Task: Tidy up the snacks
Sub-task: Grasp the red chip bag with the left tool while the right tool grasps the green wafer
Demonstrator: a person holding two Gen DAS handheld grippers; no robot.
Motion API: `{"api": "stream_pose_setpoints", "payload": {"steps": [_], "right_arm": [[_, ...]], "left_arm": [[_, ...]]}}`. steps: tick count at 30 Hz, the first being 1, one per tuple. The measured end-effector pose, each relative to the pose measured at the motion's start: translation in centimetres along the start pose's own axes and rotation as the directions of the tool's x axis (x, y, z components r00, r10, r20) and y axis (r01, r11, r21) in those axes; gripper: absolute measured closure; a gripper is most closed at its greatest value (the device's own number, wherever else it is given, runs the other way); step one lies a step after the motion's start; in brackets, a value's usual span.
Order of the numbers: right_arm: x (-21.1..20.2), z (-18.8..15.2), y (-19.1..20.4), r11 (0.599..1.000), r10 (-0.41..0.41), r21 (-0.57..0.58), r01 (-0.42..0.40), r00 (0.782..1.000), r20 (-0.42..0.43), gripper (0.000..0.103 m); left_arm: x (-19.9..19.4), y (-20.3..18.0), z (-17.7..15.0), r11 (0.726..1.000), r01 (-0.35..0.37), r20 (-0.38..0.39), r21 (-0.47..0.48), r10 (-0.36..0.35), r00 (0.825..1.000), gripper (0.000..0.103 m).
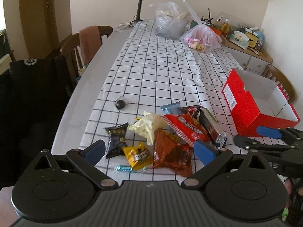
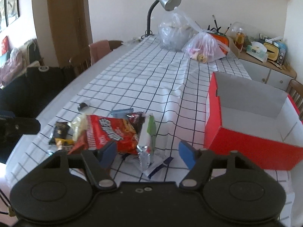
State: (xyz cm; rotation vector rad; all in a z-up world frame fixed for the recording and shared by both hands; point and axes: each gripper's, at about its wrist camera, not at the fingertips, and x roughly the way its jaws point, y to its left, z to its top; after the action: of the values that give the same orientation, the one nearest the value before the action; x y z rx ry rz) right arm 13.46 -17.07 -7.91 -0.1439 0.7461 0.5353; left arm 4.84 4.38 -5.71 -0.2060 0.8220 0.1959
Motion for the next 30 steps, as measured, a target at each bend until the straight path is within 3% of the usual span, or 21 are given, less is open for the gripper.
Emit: {"api": "stream_pose_setpoints", "payload": {"steps": [4, 11, 16, 19, 23, 30], "right_arm": [[3.2, 0.1, -0.1, 0.999, 0.009, -0.037, -0.01, 0.999, -0.048, 0.046], [6.5, -0.1, 0.0, 0.997, 0.012, -0.075, -0.02, 0.995, -0.103, 0.052], [7.6, 0.0, 0.1, 0.996, 0.021, -0.086, -0.03, 0.994, -0.108, 0.058], [8.1, 0.1, 0.0, 0.997, 0.02, -0.076, -0.029, 0.993, -0.115, 0.06], [8.6, 0.3, -0.3, 0.998, 0.022, -0.062, -0.029, 0.993, -0.12, 0.065], [8.6, 0.4, -0.9, 0.999, 0.043, -0.023, -0.045, 0.993, -0.112, 0.075]], "left_arm": [[2.4, -1.3, 1.4, 1.0, 0.028, -0.025, 0.011, -0.028, 0.999, 0.008], [8.3, -3.4, 3.2, 0.998, 0.07, -0.143, 0.008, -0.068, 0.987, 0.021], [12.2, -3.2, 4.2, 0.991, 0.086, -0.265, -0.102, -0.111, 0.958, 0.037], [13.6, -3.0, 4.5, 0.985, 0.084, -0.306, -0.148, -0.127, 0.944, 0.039], [14.2, -3.2, 5.1, 0.98, 0.098, -0.311, -0.173, -0.149, 0.939, 0.039], [14.3, -4.2, 5.6, 0.975, 0.126, -0.328, -0.185, -0.182, 0.927, 0.049]]}}
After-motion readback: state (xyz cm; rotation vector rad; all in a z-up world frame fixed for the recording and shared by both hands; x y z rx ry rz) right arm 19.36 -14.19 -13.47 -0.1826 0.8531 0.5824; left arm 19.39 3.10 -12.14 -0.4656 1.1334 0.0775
